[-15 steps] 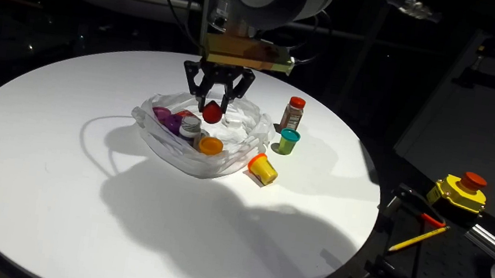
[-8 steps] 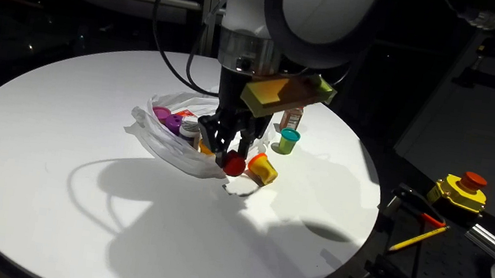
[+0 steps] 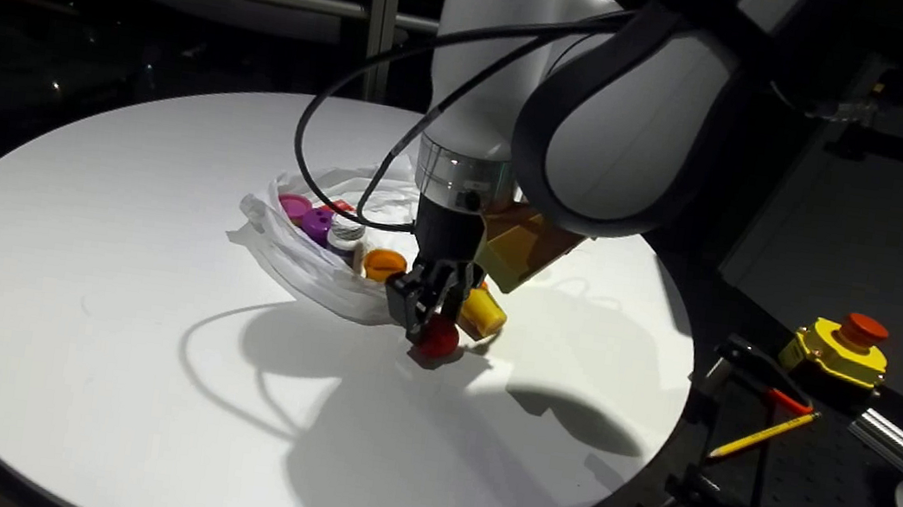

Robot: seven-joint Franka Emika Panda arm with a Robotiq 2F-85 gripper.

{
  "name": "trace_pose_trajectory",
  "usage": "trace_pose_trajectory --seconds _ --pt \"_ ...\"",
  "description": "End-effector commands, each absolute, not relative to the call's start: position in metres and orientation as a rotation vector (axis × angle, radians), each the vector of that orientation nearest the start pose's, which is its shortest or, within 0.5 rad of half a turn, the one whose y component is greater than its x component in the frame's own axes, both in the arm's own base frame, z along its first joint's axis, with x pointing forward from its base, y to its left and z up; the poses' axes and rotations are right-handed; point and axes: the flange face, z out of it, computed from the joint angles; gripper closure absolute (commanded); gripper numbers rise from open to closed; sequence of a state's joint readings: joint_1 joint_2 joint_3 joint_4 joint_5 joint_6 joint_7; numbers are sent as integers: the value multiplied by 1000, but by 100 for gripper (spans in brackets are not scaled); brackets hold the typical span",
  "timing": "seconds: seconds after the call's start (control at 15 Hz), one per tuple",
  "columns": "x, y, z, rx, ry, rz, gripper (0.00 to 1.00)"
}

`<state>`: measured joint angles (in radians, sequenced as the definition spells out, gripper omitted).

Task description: Remove the things from the plastic bag and put them on the table

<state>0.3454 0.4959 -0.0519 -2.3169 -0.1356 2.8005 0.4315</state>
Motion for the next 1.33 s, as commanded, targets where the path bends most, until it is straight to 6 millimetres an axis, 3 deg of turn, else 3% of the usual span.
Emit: trace_pose_trajectory --seconds 0.0,0.13,0.47,0.8,1.07,1.27 --pt "489 145 141 -3197 -42 -117 13" --pt "493 138 154 -3197 -33 -159 0" --pt "519 104 174 -3281 -179 -50 0" --pt "571 80 176 -3374 -373 49 0" --pt "610 74 174 -3386 -228 36 0" --pt "625 60 162 -3347 -15 78 0"
